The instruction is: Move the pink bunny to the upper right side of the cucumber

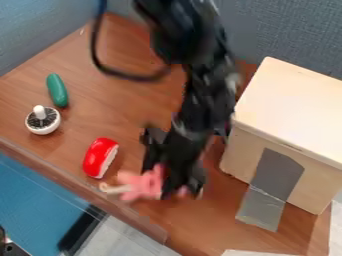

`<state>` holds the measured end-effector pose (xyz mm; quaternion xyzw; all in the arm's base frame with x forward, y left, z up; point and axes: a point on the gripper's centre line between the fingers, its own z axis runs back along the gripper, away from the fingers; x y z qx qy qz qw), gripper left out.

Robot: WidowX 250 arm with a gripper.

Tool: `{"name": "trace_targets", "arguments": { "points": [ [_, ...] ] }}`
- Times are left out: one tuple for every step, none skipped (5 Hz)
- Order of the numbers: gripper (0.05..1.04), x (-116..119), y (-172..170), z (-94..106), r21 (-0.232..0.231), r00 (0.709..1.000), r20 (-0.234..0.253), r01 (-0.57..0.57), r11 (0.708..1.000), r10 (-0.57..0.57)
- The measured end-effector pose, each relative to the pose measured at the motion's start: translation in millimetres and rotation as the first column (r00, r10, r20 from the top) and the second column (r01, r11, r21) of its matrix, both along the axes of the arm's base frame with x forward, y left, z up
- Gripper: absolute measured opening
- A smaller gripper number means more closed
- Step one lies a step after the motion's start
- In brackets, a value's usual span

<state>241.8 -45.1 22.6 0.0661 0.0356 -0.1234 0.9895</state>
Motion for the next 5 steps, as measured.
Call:
{"name": "trace_targets", "arguments": {
  "points": [
    [0.364,11.8,20.6,42.7,-0.041,0.995,0.087,-0.048,0.998,0.052],
    [0.364,36.0,56.0,70.9,-0.07,0.977,0.135,-0.159,0.985,0.167],
    [0.363,73.0,91.6,82.8,-0.097,0.957,0.161,-0.226,0.969,0.239],
    [0.363,115.4,120.9,73.1,-0.116,0.935,0.181,-0.286,0.951,0.304],
    [0.363,141.8,141.3,59.1,-0.124,0.918,0.197,-0.326,0.937,0.345]
  ]
}}
